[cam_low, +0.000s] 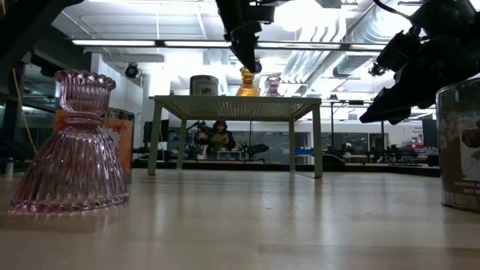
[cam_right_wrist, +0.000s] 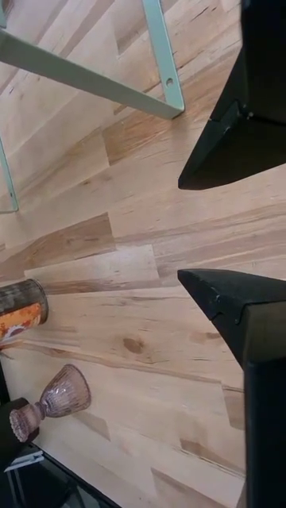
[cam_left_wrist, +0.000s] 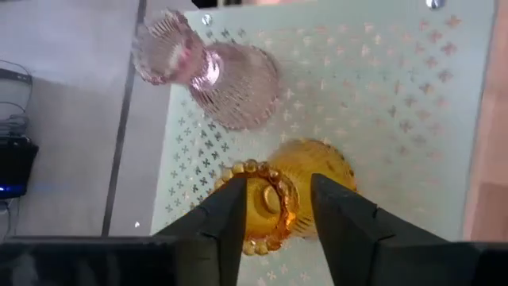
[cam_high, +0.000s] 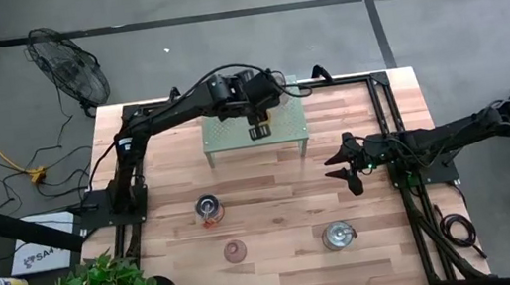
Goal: Pick & Place candle stick holders
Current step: Put the yellow glass candle holder on the shelf
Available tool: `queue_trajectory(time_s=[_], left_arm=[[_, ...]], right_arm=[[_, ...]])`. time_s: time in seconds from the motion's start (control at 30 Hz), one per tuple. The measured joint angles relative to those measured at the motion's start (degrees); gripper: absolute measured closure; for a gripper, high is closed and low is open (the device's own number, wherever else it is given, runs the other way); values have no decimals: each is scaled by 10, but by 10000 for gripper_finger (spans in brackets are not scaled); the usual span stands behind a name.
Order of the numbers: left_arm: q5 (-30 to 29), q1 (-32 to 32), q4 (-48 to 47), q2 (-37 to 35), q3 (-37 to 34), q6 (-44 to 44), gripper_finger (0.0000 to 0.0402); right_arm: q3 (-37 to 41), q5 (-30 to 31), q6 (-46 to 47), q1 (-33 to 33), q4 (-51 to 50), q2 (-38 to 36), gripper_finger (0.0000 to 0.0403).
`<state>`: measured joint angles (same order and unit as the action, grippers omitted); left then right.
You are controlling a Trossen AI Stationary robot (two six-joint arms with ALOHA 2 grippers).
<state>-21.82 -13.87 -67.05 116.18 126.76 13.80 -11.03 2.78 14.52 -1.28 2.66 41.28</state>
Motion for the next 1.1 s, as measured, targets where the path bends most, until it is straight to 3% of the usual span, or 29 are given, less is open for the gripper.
queue_trajectory(time_s=[0.23, 0.7, 1.0, 1.1], left_arm=[[-70, 9, -21, 0, 58, 9, 247], [-88, 35, -17, -29, 74, -15, 247], [-119, 92, -56, -48, 75, -60, 247], [-121, 105, -69, -59, 75, -81, 247]], right_arm=[[0, 1, -4, 0, 0, -1, 235], [-57, 8, -45, 0, 4, -2, 235], [-67, 46, -220, 0, 141, 22, 234], [-67, 75, -236, 2, 191, 55, 222]])
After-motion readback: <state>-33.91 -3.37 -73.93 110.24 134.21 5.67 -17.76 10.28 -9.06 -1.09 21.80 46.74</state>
